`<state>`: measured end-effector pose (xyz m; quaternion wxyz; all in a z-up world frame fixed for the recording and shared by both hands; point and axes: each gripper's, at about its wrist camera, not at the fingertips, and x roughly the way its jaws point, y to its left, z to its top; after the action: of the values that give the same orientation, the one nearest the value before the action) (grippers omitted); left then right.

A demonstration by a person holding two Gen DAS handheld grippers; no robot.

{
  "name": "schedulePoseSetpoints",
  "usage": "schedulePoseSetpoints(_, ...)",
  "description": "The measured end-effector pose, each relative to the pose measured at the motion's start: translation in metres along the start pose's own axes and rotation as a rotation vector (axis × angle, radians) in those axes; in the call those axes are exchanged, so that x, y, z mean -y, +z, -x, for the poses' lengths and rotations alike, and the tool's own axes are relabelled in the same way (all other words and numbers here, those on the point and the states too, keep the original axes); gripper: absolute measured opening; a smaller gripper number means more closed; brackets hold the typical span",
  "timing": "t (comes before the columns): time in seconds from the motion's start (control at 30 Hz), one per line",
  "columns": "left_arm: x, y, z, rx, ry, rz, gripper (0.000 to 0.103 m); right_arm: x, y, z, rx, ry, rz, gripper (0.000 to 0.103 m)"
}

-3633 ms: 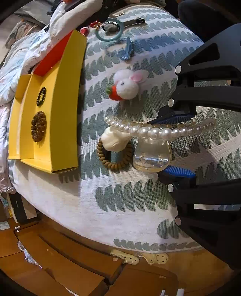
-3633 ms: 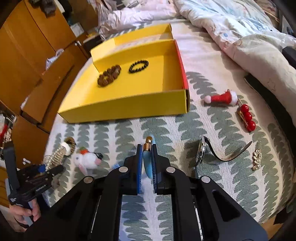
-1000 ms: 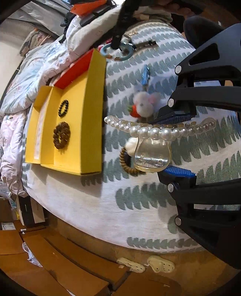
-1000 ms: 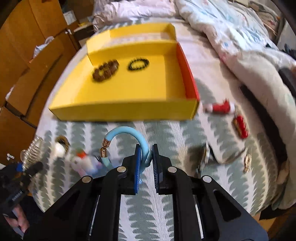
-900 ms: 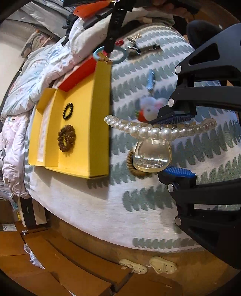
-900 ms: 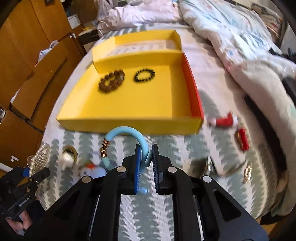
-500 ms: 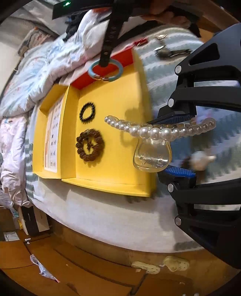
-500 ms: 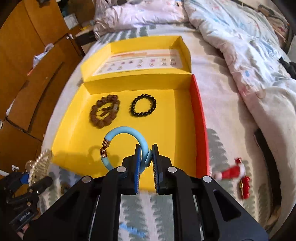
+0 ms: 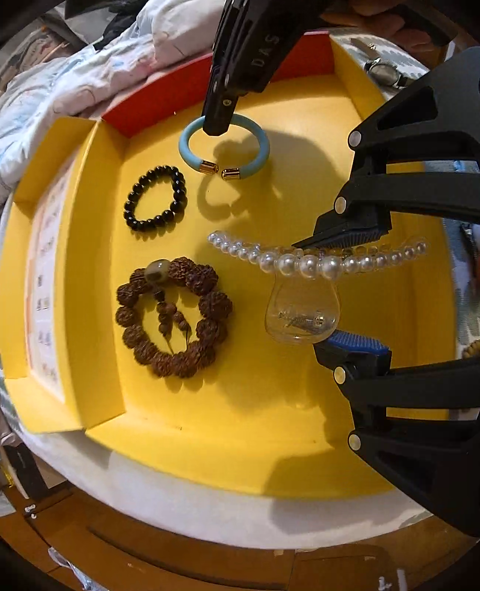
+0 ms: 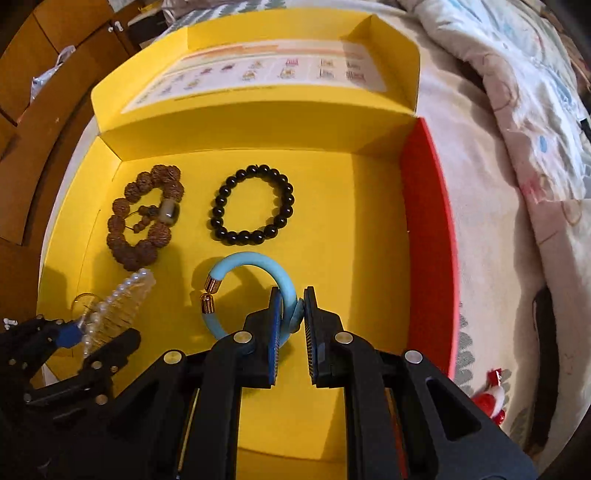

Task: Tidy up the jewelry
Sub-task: 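Open both grippers to release the clip and bangle in the box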

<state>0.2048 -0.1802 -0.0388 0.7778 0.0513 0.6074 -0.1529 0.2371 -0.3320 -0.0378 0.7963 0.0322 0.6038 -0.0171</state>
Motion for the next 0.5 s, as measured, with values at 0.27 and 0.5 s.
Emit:
schedulePoseSetpoints(0.27,-0.006,0.011,-0.008,0.012,-0.005,0.016,0.042,0.007,0.004,-0.002,0.025,0.009,-0.011,0.015)
schedulePoseSetpoints(0.5,-0.013,0.012,0.019,0.092,0.003,0.008,0.069,0.009,0.0,0.013,0.065,0.02,-0.004,0.025)
